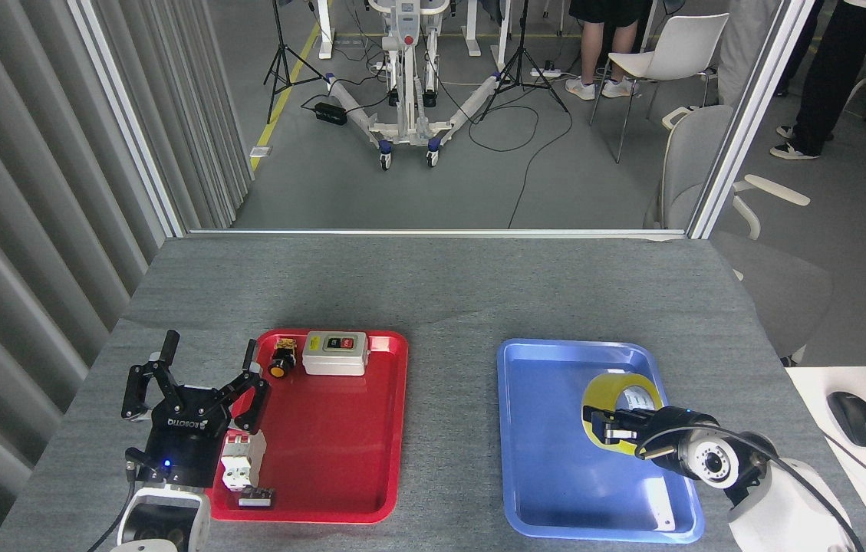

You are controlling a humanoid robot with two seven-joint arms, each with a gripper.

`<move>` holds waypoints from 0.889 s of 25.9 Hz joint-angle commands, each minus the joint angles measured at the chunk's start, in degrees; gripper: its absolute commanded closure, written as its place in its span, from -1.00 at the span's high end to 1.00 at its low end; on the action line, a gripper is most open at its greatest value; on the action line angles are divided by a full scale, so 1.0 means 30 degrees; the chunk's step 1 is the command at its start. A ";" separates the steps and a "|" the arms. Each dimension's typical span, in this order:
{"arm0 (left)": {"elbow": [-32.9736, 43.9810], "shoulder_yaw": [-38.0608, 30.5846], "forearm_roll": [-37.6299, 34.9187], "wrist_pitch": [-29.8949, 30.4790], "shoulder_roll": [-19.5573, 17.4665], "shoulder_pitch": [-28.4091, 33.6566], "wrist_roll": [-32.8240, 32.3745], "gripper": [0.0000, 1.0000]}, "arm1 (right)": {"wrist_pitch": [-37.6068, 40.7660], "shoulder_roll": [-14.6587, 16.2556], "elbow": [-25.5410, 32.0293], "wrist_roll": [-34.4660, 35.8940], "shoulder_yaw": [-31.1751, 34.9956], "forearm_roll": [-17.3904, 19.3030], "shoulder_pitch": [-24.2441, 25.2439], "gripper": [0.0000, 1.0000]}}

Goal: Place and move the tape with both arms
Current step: 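Lower the tape flat in the blue tray and release it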

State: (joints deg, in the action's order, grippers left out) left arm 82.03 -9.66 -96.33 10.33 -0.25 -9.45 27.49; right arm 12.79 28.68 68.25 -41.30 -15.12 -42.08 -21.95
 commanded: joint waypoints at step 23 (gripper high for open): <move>0.2598 0.3221 -0.0763 -0.0865 0.0228 0.3708 -0.6585 1.00 | -0.5318 -0.0623 -0.2299 -0.2904 -0.3572 0.1694 -0.3289 -0.78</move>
State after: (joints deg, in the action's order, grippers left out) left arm 89.76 0.20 -98.80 8.22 0.42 1.78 8.02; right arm -3.04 27.77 61.98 -49.99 -25.82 -36.89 -31.73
